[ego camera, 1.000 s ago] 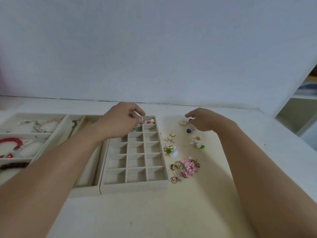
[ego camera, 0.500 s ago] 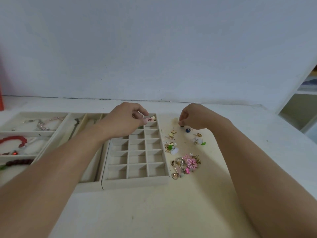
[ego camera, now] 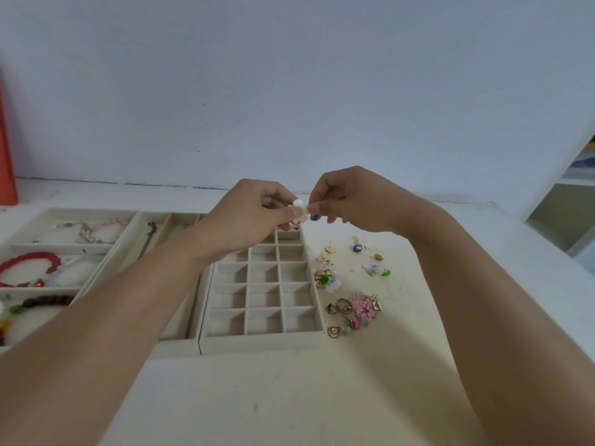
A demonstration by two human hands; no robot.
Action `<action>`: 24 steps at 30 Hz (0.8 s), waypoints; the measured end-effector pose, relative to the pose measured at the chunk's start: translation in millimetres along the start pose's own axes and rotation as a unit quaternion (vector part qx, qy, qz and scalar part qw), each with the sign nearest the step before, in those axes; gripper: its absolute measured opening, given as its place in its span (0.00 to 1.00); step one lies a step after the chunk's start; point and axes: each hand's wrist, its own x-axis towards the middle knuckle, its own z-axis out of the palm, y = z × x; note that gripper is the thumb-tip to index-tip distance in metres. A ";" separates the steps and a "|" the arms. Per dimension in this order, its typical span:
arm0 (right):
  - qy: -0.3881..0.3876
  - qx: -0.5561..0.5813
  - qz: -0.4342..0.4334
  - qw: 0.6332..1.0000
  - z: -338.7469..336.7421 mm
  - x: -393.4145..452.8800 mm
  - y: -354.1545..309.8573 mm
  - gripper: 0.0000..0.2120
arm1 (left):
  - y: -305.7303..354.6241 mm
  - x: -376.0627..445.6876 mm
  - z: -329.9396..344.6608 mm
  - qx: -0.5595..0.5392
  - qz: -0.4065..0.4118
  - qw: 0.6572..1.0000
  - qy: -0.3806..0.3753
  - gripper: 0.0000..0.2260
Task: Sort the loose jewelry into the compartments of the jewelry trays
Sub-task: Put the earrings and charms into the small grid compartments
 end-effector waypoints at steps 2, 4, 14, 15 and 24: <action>0.001 0.014 0.024 1.000 -3.5 0.5 3.4 0.04 | -1.8 0.3 -0.7 0.015 -0.009 1.000 0.004 0.03; 0.008 -0.032 0.060 0.998 -8.7 2.6 14.9 0.04 | -3.0 -0.2 -0.6 0.018 -0.015 1.000 -0.006 0.01; -0.042 -0.240 0.220 0.945 -3.2 12.1 88.7 0.13 | -3.3 -1.1 -2.4 -0.011 -0.033 0.999 -0.021 0.04; -0.045 -0.240 0.221 0.944 -2.0 12.9 91.5 0.13 | -3.7 -0.6 -2.5 -0.020 -0.032 0.999 -0.015 0.04; -0.001 -0.208 0.209 0.956 -5.1 9.7 87.7 0.06 | -5.6 0.6 -2.7 -0.049 -0.038 0.998 0.023 0.05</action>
